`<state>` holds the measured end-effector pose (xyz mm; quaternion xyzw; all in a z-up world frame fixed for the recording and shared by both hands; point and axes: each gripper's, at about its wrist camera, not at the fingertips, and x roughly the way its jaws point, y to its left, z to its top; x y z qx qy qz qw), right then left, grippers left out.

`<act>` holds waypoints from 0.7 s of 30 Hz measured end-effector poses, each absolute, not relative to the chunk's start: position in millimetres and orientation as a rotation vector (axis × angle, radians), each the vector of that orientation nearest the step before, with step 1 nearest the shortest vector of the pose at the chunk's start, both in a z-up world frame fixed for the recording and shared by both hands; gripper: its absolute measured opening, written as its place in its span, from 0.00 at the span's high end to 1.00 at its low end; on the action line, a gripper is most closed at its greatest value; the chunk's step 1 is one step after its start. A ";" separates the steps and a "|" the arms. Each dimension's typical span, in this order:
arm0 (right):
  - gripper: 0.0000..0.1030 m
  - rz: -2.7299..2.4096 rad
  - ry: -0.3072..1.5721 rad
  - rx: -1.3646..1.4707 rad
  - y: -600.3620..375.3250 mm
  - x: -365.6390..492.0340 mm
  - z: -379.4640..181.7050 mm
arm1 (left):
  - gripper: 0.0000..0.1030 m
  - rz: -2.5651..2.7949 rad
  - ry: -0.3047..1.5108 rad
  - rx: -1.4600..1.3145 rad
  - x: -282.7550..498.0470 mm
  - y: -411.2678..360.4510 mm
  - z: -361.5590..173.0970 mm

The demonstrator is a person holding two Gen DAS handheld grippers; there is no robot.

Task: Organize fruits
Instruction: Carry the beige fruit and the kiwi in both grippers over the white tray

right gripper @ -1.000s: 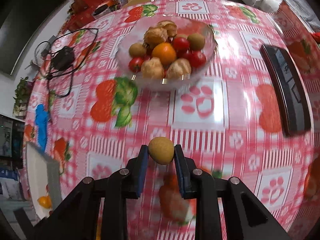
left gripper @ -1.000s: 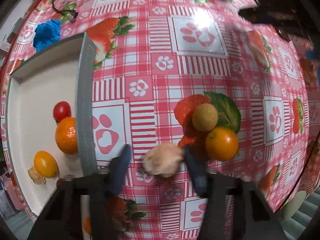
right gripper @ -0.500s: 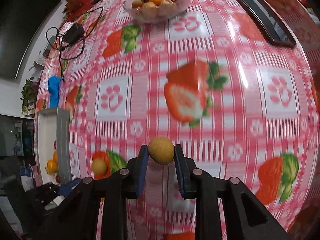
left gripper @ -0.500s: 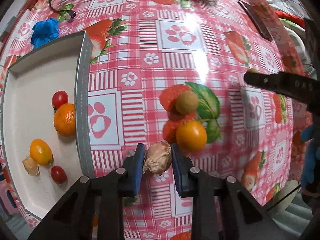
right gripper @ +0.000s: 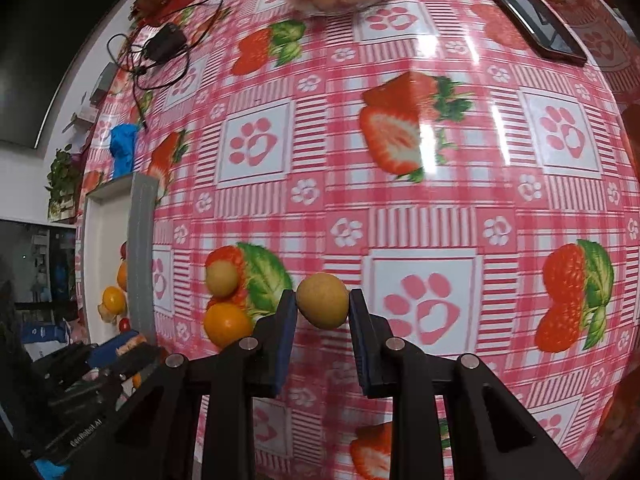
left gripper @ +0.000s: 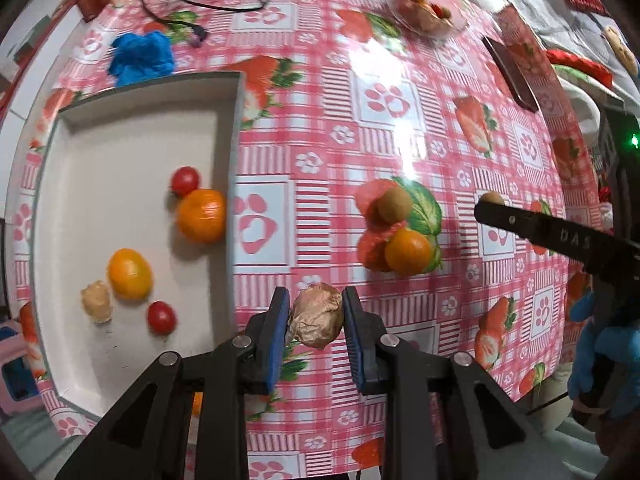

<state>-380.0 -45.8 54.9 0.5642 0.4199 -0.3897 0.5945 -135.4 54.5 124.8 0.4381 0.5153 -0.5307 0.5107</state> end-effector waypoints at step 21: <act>0.73 -0.664 1.032 1.097 -41.3 -220.1 89.1 | 0.71 -1.121 1.228 0.907 -45.0 70.1 131.5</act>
